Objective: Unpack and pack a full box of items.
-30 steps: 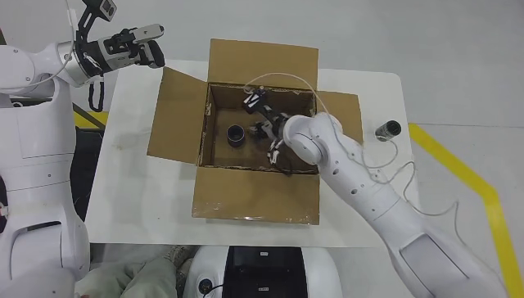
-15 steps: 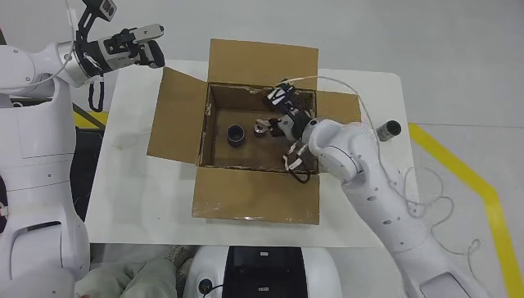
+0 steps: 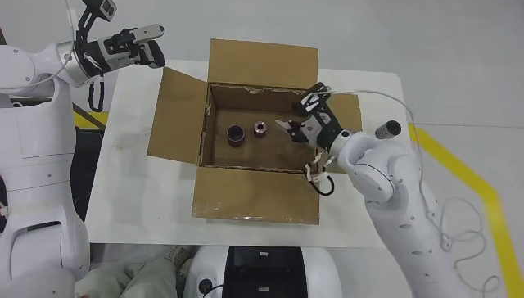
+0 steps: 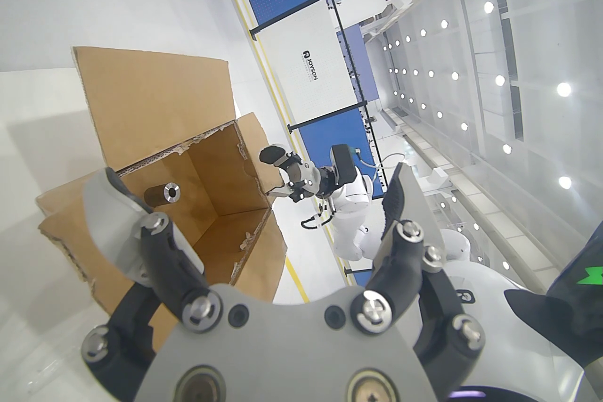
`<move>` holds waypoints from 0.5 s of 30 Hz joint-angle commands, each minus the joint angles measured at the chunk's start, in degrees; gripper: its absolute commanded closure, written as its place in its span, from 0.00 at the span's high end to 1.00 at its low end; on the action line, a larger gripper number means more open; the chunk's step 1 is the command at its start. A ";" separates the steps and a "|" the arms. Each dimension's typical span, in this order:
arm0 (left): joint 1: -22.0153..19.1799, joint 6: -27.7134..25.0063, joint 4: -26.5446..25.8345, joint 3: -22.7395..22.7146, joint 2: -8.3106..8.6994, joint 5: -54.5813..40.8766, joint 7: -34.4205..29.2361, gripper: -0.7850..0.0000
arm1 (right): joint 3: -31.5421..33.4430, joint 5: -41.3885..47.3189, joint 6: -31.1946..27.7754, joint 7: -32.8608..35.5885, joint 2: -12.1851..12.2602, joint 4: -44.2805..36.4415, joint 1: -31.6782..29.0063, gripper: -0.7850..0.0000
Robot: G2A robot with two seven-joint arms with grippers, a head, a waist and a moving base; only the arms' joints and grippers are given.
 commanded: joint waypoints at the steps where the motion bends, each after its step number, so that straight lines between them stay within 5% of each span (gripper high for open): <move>1: 0.00 0.00 0.00 0.00 0.00 0.00 0.00 1.00 | 1.95 -0.79 -0.70 -1.09 0.38 -1.62 -1.56 0.74; 15: 0.00 0.00 0.00 0.00 0.00 0.00 0.00 1.00 | 16.14 0.10 -0.80 -7.12 2.41 -5.20 -12.22 0.76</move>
